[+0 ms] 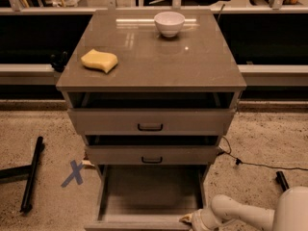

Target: Open bottom drawer

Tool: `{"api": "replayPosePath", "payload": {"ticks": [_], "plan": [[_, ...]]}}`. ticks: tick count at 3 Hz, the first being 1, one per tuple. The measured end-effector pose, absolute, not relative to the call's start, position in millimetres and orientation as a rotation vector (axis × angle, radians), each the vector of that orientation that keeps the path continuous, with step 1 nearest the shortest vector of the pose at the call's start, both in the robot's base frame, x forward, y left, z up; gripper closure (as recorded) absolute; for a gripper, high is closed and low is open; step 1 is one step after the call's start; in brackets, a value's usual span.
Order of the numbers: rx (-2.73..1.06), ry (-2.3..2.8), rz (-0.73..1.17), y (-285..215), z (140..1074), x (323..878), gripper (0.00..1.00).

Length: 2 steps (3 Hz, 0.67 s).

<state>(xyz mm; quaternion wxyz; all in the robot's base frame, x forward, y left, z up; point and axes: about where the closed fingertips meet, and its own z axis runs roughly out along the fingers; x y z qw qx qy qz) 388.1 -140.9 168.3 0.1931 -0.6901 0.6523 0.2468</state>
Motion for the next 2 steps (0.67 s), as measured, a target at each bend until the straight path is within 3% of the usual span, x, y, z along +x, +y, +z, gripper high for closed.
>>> {"api": "replayPosePath", "payload": {"ticks": [2], "plan": [[-1.937,1.830,0.705,-137.9,165.8,384.7,0.02]]}}
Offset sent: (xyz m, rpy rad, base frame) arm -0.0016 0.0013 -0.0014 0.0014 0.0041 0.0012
